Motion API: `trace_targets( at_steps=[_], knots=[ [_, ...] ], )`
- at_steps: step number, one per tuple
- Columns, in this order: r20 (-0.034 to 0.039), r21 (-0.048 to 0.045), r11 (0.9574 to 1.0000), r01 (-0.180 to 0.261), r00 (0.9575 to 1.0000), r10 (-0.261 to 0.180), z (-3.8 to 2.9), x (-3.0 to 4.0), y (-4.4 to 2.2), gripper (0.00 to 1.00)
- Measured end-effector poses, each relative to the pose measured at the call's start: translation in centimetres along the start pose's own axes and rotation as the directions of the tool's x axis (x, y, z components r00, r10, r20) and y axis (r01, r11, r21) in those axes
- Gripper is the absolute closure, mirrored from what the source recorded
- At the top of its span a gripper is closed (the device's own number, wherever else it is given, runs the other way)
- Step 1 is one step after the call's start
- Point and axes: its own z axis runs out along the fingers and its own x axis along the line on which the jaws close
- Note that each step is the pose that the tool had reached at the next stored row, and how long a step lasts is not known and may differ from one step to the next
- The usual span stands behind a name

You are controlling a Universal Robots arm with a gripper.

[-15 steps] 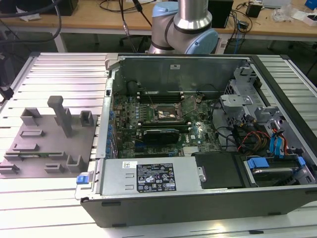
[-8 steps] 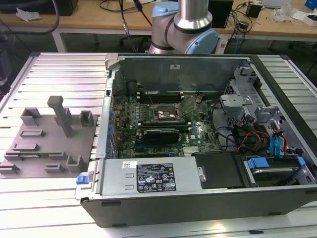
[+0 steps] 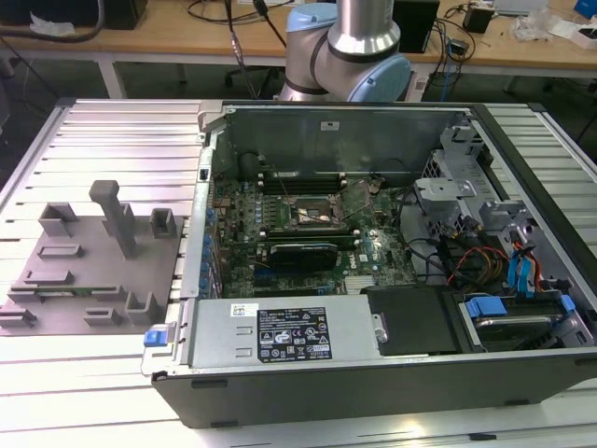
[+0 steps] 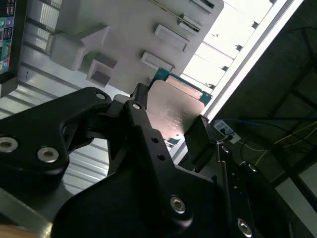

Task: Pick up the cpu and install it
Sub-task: 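Pick up the cpu and move it towards the insertion slot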

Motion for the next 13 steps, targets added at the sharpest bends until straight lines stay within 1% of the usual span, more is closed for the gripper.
trace_targets(
  at_steps=[1, 8, 10, 13],
  knots=[
    [0.0, 0.0, 1.0, 0.0, 1.0, 0.0, -0.41, 0.0, 0.02, 0.45],
    [0.0001, 0.0, 1.0, 0.0, 1.0, 0.0, -2.24, -0.01, 0.1, 0.45],
    [0.0, -0.0001, 1.0, 0.0, 1.0, 0.0, -3.23, -0.02, 0.12, 0.45],
    [0.0002, -0.0001, 1.0, 0.0, 1.0, 0.0, -3.62, -0.02, 0.13, 0.45]
  ],
)
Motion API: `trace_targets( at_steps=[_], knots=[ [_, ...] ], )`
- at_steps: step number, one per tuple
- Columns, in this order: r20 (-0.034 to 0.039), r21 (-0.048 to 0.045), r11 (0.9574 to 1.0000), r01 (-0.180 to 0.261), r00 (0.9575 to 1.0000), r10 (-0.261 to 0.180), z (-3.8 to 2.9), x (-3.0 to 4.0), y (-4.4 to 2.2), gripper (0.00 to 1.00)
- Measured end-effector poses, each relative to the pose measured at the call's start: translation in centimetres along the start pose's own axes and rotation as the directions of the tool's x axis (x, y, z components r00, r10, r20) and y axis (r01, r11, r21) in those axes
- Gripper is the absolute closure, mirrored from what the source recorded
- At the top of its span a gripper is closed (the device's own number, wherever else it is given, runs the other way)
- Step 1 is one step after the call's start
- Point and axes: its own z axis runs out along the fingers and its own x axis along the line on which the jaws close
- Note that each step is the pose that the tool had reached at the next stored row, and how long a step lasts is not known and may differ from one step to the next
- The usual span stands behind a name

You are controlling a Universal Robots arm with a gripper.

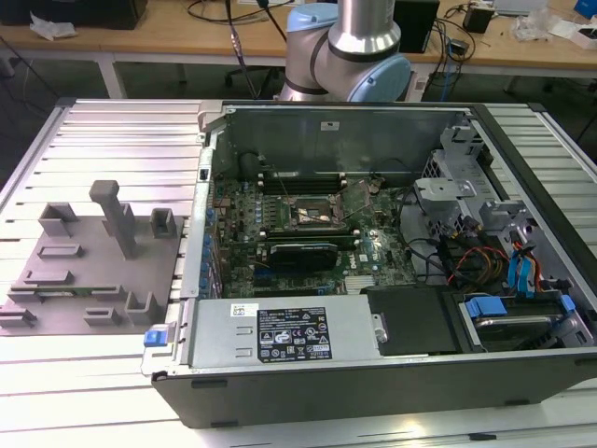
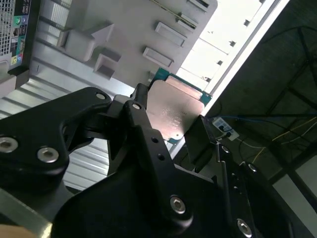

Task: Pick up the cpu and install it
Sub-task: 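Pick up the cpu and move it towards the insertion slot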

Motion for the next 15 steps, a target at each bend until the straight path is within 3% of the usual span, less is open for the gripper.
trace_targets(
  at_steps=[15],
  knots=[
    [-0.0002, 0.0003, 1.0, 0.0, 1.0, 0.0, -0.04, -0.2, 0.01, 0.45]
  ],
)
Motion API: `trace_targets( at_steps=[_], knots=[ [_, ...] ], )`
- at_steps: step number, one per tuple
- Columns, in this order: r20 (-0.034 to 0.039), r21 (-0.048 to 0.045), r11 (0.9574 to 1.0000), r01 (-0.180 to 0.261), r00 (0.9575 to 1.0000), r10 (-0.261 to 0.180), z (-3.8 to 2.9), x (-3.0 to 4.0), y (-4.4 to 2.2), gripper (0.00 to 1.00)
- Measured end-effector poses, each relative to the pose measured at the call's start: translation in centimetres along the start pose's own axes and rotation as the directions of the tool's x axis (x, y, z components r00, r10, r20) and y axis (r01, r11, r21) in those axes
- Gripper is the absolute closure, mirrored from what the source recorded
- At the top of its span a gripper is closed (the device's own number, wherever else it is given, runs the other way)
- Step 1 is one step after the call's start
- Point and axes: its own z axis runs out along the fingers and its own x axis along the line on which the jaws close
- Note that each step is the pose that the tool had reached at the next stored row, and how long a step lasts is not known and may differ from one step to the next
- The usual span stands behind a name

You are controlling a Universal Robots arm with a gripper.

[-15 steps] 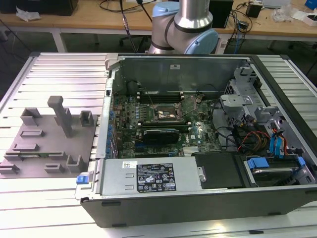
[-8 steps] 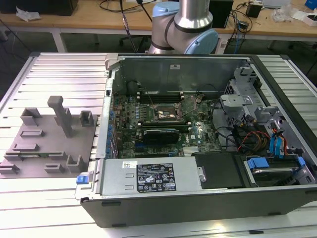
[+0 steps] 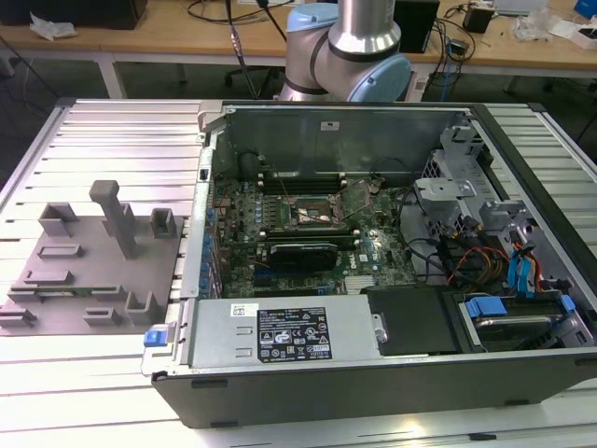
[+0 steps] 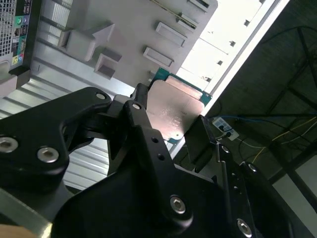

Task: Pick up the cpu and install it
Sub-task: 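Pick up the cpu and move it towards the insertion slot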

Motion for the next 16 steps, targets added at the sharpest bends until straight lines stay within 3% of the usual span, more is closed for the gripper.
trace_targets(
  at_steps=[10, 16],
  knots=[
    [0.0, 0.0, 1.0, 0.0, 1.0, 0.0, 0.01, -0.76, 0.02, 0.45],
    [0.0, 0.0, 1.0, 0.0, 1.0, 0.0, 0.02, -2.26, 0.07, 0.45]
  ],
)
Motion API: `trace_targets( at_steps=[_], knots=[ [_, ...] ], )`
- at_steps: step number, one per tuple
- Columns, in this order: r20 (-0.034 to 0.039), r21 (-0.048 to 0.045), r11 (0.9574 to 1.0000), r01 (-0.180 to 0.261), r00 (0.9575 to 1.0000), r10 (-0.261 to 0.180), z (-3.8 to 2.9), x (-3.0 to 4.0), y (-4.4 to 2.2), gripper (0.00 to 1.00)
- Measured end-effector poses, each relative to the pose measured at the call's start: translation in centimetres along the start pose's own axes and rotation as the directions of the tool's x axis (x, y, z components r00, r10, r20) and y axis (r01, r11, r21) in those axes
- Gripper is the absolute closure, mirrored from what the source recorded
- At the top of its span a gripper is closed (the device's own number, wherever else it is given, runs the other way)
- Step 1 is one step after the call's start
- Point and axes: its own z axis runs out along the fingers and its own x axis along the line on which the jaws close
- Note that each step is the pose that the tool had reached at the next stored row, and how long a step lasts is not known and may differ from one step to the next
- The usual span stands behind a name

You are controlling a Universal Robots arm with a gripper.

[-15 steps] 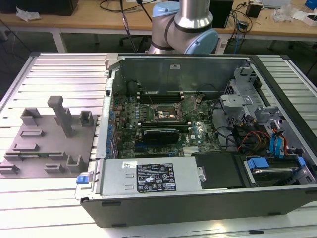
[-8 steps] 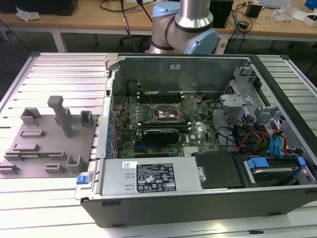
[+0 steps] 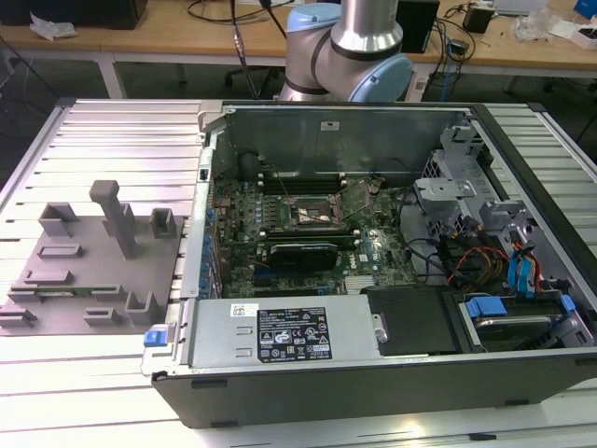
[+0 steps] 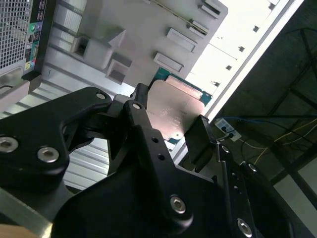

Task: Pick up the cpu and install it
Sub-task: 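Pick up the cpu and move it towards the insertion slot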

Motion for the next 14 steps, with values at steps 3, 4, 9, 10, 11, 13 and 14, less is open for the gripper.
trace_targets(
  at_steps=[3, 4, 9, 10, 11, 13, 14],
  knots=[
    [0.0001, 0.0, 1.0, 0.0, 1.0, 0.0, 0.01, -0.29, 0.02, 0.45],
    [0.0001, 0.0, 1.0, 0.0, 1.0, 0.0, 0.01, -0.34, 0.02, 0.45],
    [0.0, 0.0, 1.0, 0.0, 1.0, 0.0, 0.01, -1.05, 0.05, 0.45],
    [0.0, 0.0001, 1.0, 0.0, 1.0, 0.0, 0.01, -1.3, 0.05, 0.45],
    [0.0, 0.0, 1.0, 0.0, 1.0, 0.0, 0.01, -1.55, 0.07, 0.45],
    [0.0, 0.0, 1.0, 0.0, 1.0, 0.0, 0.02, -1.86, 0.08, 0.45],
    [0.0001, -0.0001, 1.0, 0.0, 1.0, 0.0, 0.02, -2.02, 0.08, 0.45]
  ],
)
